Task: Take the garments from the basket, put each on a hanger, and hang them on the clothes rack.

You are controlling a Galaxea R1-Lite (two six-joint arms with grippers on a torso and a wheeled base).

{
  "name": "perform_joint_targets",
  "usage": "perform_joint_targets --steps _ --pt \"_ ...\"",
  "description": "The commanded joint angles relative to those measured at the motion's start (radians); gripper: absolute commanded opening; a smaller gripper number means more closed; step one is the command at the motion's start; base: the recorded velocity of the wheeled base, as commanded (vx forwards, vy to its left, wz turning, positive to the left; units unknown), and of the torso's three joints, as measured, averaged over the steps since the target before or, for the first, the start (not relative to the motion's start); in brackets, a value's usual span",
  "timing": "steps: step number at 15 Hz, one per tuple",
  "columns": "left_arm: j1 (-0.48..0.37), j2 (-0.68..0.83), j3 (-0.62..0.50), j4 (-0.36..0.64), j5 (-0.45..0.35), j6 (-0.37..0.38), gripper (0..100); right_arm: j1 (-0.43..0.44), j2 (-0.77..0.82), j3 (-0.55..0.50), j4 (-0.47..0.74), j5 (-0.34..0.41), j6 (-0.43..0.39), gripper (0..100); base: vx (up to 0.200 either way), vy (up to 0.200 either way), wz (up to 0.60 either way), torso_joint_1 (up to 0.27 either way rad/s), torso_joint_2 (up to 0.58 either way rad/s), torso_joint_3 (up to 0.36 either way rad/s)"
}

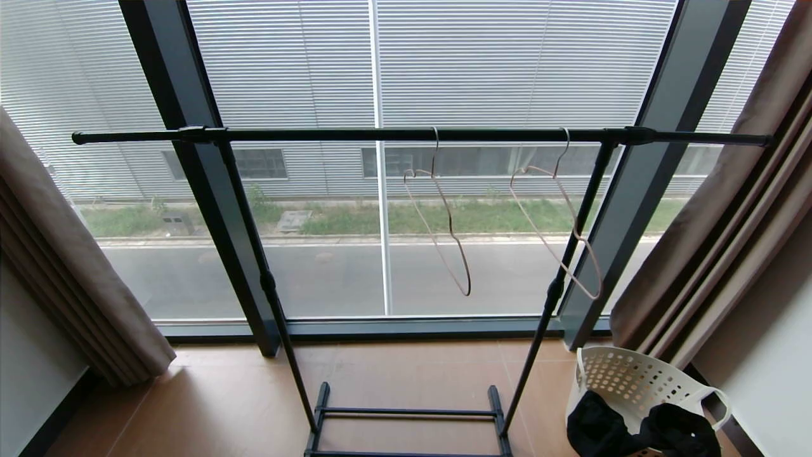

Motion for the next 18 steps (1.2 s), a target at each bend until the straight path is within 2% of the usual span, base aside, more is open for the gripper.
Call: perform_joint_targets --steps 1,15,18 --pt "0.000 0.001 0.000 0.000 -0.001 0.000 100 0.001 0.000 0.000 0.000 0.000 -0.001 100 0.000 0.000 0.00 0.000 0.00 0.000" --pt "0.000 0.000 0.000 0.000 -0.001 0.001 100 0.000 0.000 0.000 0.000 0.002 -0.004 100 0.000 0.000 0.00 0.000 0.00 0.000" --pt "0.000 0.000 0.000 0.000 -0.001 0.000 100 0.001 0.000 0.000 0.000 0.002 -0.004 100 0.000 0.000 0.00 -0.116 0.27 0.163"
